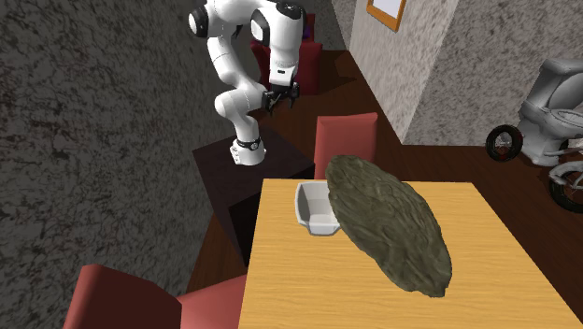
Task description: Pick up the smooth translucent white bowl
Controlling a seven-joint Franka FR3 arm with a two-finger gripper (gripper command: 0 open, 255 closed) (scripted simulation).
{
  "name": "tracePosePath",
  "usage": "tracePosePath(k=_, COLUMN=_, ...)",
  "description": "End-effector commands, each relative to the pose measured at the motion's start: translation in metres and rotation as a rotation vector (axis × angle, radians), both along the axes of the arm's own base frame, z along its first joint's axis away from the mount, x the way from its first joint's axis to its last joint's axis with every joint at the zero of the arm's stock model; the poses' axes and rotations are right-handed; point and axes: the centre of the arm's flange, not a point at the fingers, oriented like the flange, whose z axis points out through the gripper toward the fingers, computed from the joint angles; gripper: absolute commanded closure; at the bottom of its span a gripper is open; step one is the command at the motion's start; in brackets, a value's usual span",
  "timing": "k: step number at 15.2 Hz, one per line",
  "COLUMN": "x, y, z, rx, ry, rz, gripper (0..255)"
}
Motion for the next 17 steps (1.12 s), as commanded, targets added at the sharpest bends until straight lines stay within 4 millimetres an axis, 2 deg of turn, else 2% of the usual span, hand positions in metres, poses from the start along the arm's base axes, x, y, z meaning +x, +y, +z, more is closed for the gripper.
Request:
tracePosePath(k=1, x=0.0, y=0.0, z=0.0, rx=0.0, ry=0.0, rz=0.0, gripper=0)
tracePosePath(k=17, x=0.172, y=-0.108, z=-0.069, rx=0.144, ry=-0.05, rz=0.056, gripper=0)
